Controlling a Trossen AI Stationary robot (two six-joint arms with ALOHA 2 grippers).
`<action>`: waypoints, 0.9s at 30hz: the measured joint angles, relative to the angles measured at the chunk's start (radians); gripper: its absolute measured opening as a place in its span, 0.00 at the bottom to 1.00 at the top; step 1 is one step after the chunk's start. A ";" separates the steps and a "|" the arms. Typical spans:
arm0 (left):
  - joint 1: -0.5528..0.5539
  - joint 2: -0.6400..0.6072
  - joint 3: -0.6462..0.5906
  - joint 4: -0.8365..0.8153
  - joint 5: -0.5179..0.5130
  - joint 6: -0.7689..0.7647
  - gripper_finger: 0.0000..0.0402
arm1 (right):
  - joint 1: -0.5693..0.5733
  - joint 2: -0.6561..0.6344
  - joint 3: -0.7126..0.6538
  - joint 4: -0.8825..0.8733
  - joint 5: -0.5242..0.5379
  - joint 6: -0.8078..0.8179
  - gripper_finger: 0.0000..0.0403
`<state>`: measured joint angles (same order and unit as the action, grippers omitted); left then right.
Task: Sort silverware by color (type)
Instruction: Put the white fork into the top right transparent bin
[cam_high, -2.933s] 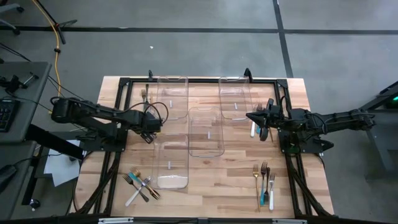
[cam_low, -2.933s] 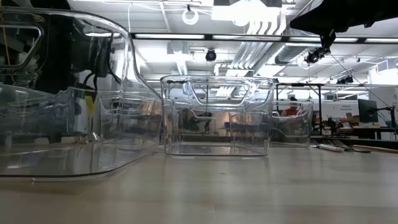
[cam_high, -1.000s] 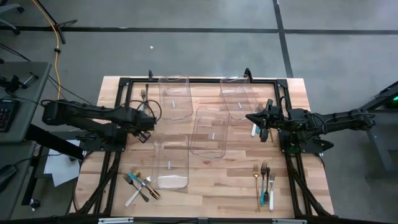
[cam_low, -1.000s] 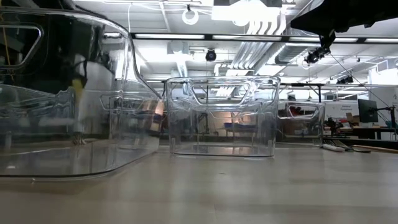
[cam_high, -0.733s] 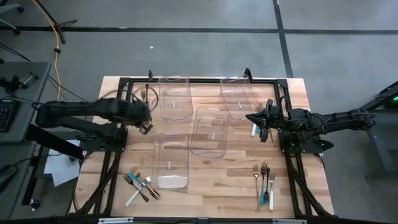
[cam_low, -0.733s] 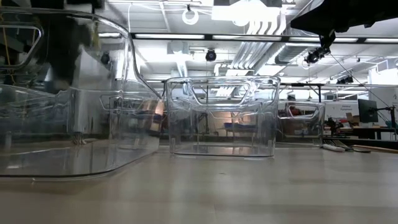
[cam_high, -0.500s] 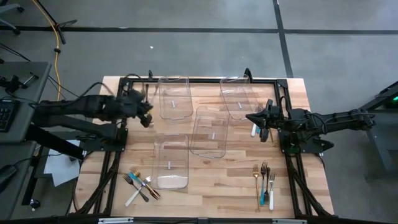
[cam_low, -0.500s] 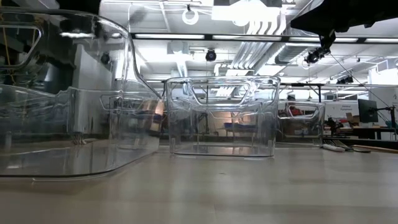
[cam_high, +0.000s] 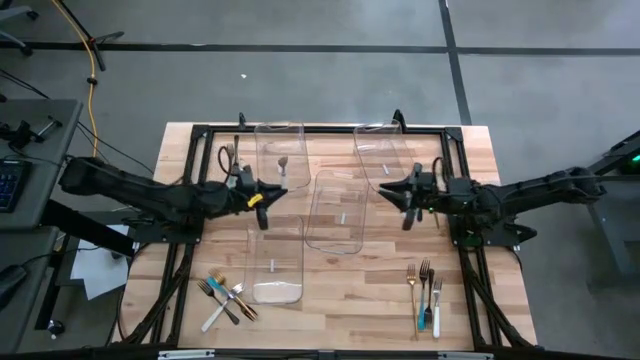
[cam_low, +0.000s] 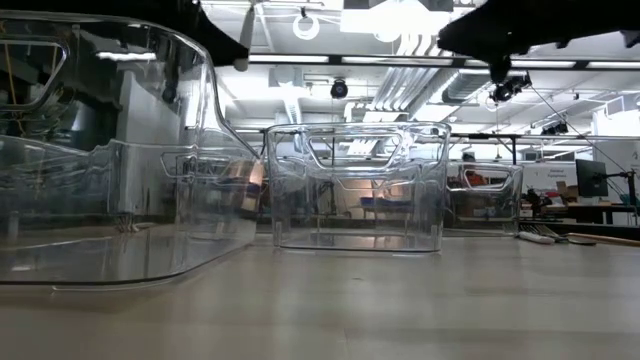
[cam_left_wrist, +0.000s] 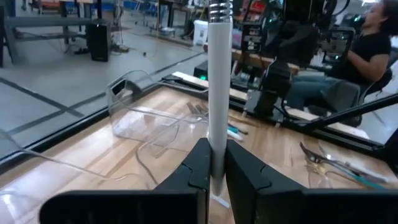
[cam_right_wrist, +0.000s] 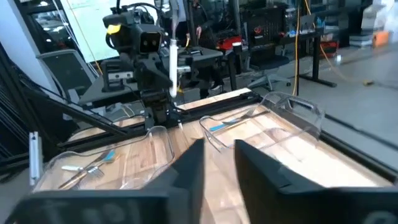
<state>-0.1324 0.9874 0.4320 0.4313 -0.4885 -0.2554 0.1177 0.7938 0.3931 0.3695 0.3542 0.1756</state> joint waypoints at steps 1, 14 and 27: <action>0.000 0.027 -0.007 0.040 0.001 0.007 0.05 | 0.000 0.039 0.000 0.049 0.000 -0.017 0.30; 0.004 0.401 0.000 0.522 0.125 0.178 0.05 | -0.039 0.501 0.007 0.622 -0.144 -0.085 0.53; 0.036 0.596 0.179 0.504 0.319 0.224 0.05 | -0.011 0.728 0.210 0.607 -0.175 -0.109 0.54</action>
<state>-0.0966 1.5835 0.6105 0.9358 -0.1697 -0.0313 0.1070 1.5220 0.6032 0.9766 0.1792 0.0664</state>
